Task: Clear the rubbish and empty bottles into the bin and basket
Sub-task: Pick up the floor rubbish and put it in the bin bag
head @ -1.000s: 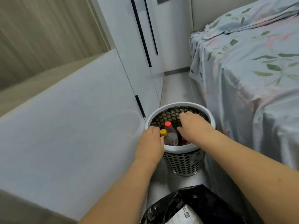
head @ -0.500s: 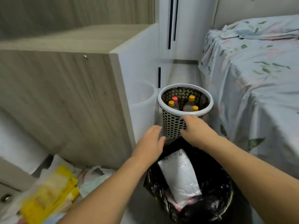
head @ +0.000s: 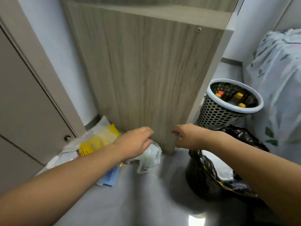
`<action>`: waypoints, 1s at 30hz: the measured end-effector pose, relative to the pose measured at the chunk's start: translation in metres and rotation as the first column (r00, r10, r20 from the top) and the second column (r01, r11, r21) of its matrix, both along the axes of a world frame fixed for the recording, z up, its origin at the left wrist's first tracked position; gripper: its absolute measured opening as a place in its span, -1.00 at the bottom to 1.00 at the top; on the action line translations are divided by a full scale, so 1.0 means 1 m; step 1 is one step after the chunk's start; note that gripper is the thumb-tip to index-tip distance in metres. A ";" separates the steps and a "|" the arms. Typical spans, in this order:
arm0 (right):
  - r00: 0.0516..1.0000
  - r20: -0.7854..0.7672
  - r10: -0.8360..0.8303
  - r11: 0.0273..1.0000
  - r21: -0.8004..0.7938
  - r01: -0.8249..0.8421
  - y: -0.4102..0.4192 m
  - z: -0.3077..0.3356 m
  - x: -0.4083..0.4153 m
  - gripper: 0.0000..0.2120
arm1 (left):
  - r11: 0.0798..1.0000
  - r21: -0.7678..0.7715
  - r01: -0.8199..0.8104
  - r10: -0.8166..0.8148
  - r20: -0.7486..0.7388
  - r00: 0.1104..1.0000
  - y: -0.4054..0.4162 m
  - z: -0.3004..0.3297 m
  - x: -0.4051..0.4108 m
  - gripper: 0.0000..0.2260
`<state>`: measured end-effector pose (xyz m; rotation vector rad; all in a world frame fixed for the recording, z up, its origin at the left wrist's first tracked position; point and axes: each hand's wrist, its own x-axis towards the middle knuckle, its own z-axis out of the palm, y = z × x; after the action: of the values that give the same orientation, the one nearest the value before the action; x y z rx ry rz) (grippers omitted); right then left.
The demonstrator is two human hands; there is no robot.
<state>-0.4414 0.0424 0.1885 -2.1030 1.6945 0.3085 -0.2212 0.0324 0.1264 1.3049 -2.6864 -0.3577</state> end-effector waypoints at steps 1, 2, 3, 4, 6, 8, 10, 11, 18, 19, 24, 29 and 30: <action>1.000 -0.003 0.021 1.000 -0.002 -0.021 -0.003 -0.003 0.015 -0.48 | 1.000 0.010 -0.028 0.028 0.003 1.000 -0.003 -0.003 0.014 -0.52; 0.999 -0.011 0.044 0.999 0.000 -0.044 -0.006 -0.007 0.031 -0.49 | 0.999 0.012 -0.049 0.049 0.007 0.999 -0.005 -0.007 0.028 -0.56; 0.997 -0.021 0.072 0.997 0.004 -0.071 -0.009 -0.011 0.047 -0.51 | 0.998 0.011 -0.067 0.067 0.019 0.998 -0.008 -0.010 0.042 -0.61; 0.995 -0.029 0.099 0.995 0.011 -0.099 -0.012 -0.016 0.063 -0.54 | 0.997 0.001 -0.082 0.082 0.027 0.996 -0.009 -0.014 0.056 -0.65; 0.989 -0.024 0.149 0.988 0.033 -0.148 -0.017 -0.030 0.095 -0.60 | 0.991 -0.010 -0.132 0.132 0.050 0.990 -0.011 -0.021 0.086 -0.68; 0.982 0.003 0.188 0.980 0.056 -0.188 -0.021 -0.048 0.126 -0.57 | 0.978 0.011 -0.209 0.208 0.067 0.976 -0.011 -0.029 0.118 -0.65; 0.979 0.049 0.198 0.976 0.081 -0.202 -0.023 -0.070 0.157 -0.51 | 0.949 0.070 -0.307 0.299 0.110 0.948 -0.011 -0.042 0.153 -0.62; 0.978 0.080 0.193 0.975 0.094 -0.200 -0.024 -0.083 0.173 -0.49 | 0.929 0.099 -0.355 0.340 0.146 0.929 -0.011 -0.050 0.170 -0.63; 0.974 0.225 0.014 0.978 0.200 -0.060 -0.019 -0.158 0.232 -0.53 | 0.732 0.379 -0.566 0.364 0.486 0.795 0.042 -0.112 0.256 -0.69; 0.976 0.217 0.007 0.981 0.190 -0.050 -0.016 -0.168 0.236 -0.57 | 0.701 0.410 -0.584 0.365 0.497 0.787 0.052 -0.119 0.263 -0.68; 0.986 0.159 -0.053 0.986 0.164 0.027 -0.006 -0.202 0.261 -0.64 | 0.527 0.433 -0.731 0.565 0.464 0.682 0.082 -0.160 0.296 -0.76; 0.994 0.075 -0.084 0.993 0.094 0.077 -0.008 -0.217 0.276 -0.52 | 0.445 0.417 -0.793 0.676 0.424 0.603 0.081 -0.185 0.303 -0.74; 0.994 0.048 -0.096 0.992 0.091 0.091 -0.008 -0.220 0.277 -0.49 | 0.443 0.399 -0.803 0.684 0.428 0.590 0.076 -0.186 0.302 -0.69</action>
<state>-0.1640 0.0341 -0.0317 -1.9451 1.7115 0.2923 0.0805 0.1081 -0.0600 2.6662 -1.8006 -0.9622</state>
